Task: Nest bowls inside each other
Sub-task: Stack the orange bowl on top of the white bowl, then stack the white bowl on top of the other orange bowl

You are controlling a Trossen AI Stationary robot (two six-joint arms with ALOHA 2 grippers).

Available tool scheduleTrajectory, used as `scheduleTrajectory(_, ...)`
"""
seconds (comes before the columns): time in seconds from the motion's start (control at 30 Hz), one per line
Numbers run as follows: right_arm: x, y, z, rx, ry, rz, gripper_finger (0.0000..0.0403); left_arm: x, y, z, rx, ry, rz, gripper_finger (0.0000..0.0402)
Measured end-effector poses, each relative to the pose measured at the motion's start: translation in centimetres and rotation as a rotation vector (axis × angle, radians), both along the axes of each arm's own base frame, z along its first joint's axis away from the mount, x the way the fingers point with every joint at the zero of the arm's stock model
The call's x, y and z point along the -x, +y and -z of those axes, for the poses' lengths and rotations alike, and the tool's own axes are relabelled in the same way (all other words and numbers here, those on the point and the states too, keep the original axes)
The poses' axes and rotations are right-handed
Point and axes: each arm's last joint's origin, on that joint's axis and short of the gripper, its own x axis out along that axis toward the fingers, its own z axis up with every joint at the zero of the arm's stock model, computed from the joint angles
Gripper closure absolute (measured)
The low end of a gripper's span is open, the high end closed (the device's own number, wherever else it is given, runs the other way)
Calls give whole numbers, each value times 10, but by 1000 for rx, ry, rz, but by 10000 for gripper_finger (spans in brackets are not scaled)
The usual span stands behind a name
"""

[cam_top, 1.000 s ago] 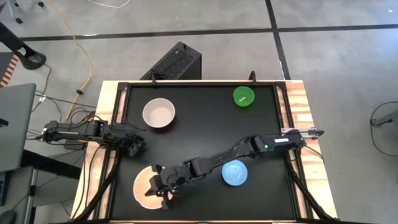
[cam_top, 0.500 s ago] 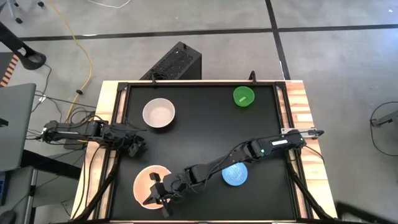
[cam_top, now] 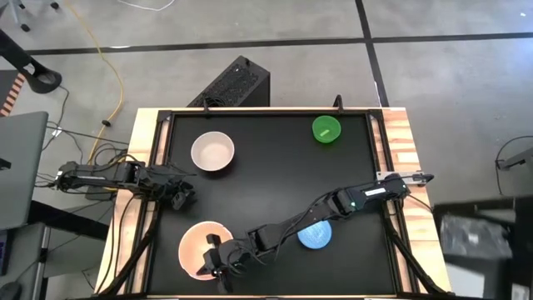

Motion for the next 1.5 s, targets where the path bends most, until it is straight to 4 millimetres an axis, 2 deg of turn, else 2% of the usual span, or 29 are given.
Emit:
scheduleTrajectory(0.1,-1,-1,-1,12,-21,38,394,0,0,0,0,0,0,274)
scheduleTrajectory(0.3,-1,0,-6,5,-62,7,394,0,0,0,0,0,0,274)
scheduleTrajectory(0.4,-2,-2,-5,29,-61,83,394,0,0,0,0,0,0,274)
scheduleTrajectory(0.47,-2,-10,-8,34,-27,175,394,0,0,0,0,0,0,274)
scheduleTrajectory(0.57,0,-34,-23,82,68,233,394,0,0,0,0,0,0,274)
scheduleTrajectory(0.8,9,-104,-67,239,187,348,388,0,0,0,0,0,0,274)
scheduleTrajectory(0.93,13,-174,-84,254,272,465,389,0,0,0,0,0,0,274)
scheduleTrajectory(1.07,17,-247,-81,214,386,583,384,0,0,0,0,0,0,274)
scheduleTrajectory(1.27,23,-334,-70,-37,446,701,374,0,0,0,0,0,0,274)
scheduleTrajectory(1.4,28,-372,-61,-154,473,759,356,0,0,0,0,-1,0,274)
scheduleTrajectory(1.5,31,-381,-60,-191,481,786,329,0,0,0,0,0,0,274)
